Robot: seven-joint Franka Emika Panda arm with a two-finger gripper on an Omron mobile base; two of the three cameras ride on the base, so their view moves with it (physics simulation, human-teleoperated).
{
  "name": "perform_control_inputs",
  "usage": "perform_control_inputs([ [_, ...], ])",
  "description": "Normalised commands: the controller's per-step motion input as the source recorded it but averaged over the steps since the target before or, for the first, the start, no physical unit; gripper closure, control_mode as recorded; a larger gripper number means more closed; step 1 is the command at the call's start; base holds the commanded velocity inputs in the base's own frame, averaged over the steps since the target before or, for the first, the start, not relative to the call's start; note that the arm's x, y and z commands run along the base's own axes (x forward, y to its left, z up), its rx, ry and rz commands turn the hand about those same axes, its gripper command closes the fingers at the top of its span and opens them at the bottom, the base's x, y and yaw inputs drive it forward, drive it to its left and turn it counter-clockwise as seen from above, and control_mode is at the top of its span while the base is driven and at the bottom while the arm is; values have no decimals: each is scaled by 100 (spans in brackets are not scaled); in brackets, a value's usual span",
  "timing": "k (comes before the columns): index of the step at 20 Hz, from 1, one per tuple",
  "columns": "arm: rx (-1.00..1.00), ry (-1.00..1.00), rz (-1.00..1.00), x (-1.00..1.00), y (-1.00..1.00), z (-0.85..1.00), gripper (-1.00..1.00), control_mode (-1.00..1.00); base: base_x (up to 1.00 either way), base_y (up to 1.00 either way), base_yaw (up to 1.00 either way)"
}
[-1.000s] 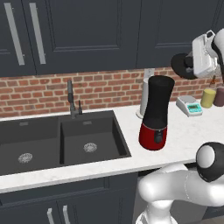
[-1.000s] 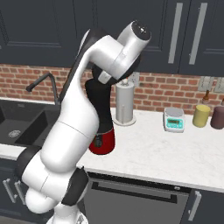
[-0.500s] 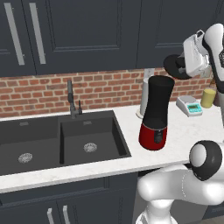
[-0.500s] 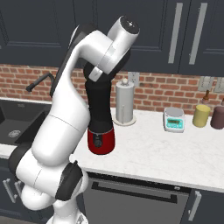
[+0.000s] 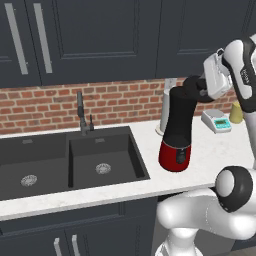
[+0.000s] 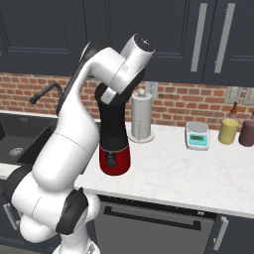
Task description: Close the lid blender by securely placing the lid on top.
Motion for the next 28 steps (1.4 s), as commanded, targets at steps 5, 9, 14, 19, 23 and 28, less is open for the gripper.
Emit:
perform_control_inputs([
  [5, 0, 6, 0, 24, 3, -1, 100, -100, 0, 0, 0],
  [9, 0, 11, 0, 31, 3, 0, 100, -100, 0, 0, 0],
  [14, 0, 7, 0, 28, 0, 0, 100, -100, 0, 0, 0],
  [19, 0, 5, 0, 26, 0, 0, 100, -100, 0, 0, 0],
  [23, 0, 0, 0, 13, 0, 0, 100, -100, 0, 0, 0],
  [28, -1, 0, 0, 1, 2, -18, 100, -100, 0, 0, 0],
])
